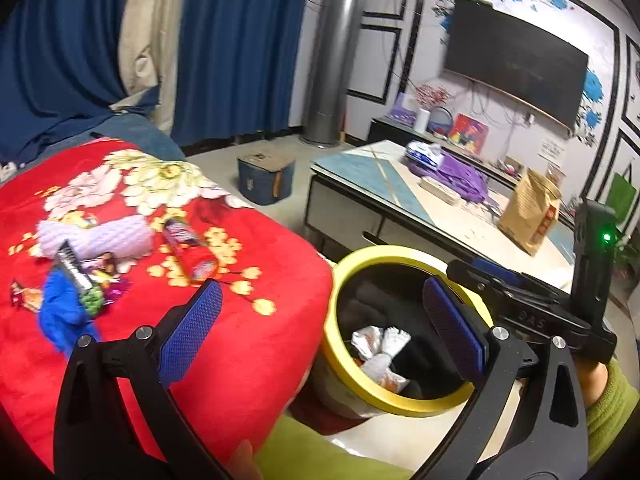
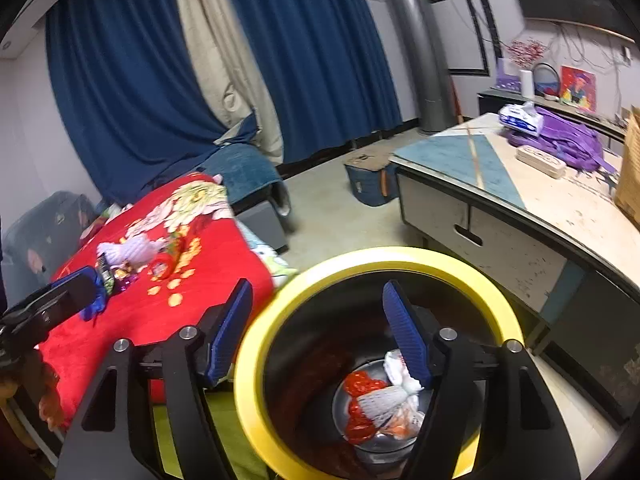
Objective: Collect trash
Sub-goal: 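Move both tools back toward the blue glove and snacks on the bed, then grasp the blue glove with the left tool while the right tool grasps the red candy tube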
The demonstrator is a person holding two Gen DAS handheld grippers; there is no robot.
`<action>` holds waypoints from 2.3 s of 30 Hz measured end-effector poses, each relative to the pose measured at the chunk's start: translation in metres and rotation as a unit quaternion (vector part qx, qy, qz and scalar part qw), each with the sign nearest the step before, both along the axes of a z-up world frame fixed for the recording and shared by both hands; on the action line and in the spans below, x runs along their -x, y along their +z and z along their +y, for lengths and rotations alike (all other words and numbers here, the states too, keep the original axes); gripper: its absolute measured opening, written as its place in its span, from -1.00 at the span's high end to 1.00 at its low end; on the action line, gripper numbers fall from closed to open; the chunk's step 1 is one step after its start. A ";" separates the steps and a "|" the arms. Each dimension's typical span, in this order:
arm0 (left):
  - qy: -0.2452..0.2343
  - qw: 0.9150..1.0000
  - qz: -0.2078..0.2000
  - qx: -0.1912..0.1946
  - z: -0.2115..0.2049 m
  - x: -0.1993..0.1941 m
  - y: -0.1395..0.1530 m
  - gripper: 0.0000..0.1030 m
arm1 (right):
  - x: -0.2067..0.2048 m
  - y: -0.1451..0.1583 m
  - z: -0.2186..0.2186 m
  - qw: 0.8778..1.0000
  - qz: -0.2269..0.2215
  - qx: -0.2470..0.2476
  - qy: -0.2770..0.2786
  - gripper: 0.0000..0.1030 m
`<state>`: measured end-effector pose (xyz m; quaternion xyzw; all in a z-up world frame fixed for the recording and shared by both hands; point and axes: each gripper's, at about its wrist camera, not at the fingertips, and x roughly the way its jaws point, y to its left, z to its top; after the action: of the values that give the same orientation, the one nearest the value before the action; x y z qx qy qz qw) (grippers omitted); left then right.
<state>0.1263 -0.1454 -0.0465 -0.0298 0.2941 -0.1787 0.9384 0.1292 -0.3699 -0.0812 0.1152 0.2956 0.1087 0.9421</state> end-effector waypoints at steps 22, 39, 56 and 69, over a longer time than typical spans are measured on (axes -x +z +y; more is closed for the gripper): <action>0.148 0.987 -0.052 0.040 0.114 0.024 0.023 -0.79 | -0.002 0.051 0.117 0.988 -0.036 0.057 0.140 -0.49; 0.219 0.973 -0.030 0.062 0.171 0.029 0.017 -0.79 | -0.017 0.051 0.190 0.972 -0.023 0.075 0.221 -0.51; 0.205 0.973 0.042 0.096 0.202 0.010 -0.022 -0.60 | -0.077 0.027 0.231 0.972 0.018 0.101 0.210 -0.51; 0.184 0.969 0.087 0.139 0.204 -0.001 -0.047 -0.29 | -0.129 -0.007 0.246 0.973 0.056 0.111 0.196 -0.51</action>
<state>0.1278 0.0590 -0.0939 -0.2290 0.3364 -0.0385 0.9126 0.2585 -0.1240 -0.0883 -0.0448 0.3750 0.2513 0.8912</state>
